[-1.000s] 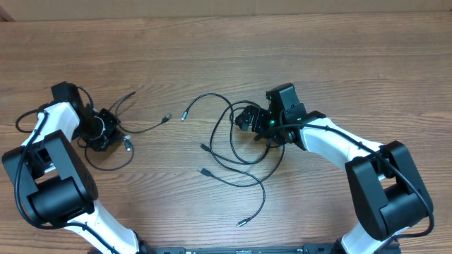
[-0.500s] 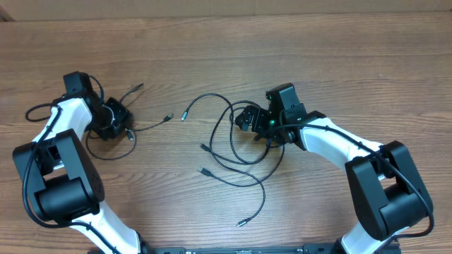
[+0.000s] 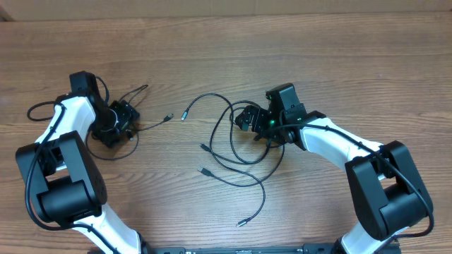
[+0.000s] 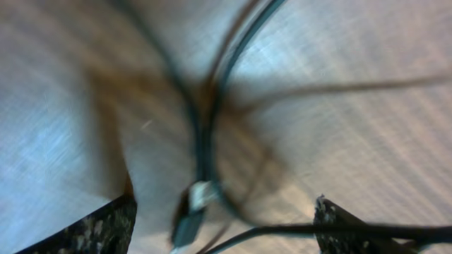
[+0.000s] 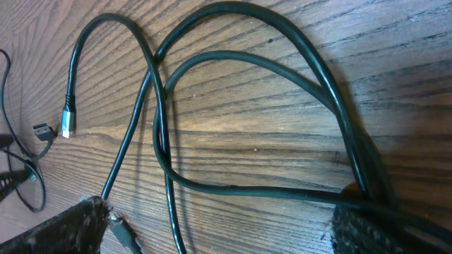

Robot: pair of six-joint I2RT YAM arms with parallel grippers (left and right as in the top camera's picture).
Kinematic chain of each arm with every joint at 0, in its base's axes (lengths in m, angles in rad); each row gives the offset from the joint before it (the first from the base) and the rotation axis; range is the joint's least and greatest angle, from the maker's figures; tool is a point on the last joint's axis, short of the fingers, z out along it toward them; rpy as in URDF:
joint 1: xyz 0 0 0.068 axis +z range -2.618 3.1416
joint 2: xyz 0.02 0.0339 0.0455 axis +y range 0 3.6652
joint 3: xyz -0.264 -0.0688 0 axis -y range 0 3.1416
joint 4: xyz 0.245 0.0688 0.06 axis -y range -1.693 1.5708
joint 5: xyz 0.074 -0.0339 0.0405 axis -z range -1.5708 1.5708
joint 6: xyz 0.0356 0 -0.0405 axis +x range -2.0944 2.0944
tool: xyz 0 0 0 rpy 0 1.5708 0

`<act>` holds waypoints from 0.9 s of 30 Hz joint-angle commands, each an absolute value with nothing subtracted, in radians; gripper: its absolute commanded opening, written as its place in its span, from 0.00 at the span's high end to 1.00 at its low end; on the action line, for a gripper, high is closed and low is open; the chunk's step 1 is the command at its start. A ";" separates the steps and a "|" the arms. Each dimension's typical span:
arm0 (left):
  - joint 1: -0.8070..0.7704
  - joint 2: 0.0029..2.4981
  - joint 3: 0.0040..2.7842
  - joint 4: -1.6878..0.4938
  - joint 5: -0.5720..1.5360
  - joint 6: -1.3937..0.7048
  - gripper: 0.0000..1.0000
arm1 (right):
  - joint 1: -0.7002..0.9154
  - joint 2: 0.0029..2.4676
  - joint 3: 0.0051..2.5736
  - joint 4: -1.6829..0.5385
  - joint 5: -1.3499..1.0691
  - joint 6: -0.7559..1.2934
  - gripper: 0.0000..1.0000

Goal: Untangle cables

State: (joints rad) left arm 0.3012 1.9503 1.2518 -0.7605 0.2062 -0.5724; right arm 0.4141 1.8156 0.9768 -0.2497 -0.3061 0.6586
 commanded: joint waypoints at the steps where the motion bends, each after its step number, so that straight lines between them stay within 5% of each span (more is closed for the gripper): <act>1: 0.294 1.990 1.209 -0.786 0.071 -0.658 0.16 | 0.411 1.841 0.957 -0.256 -0.271 0.659 0.00; 13: 0.159 1.990 1.164 -0.689 -0.138 -0.718 0.38 | 0.411 1.841 0.957 -0.256 -0.271 0.659 0.00; 27: 0.139 1.990 1.099 -0.688 -0.039 -0.604 0.34 | 0.411 1.840 0.957 -0.256 -0.271 0.659 0.00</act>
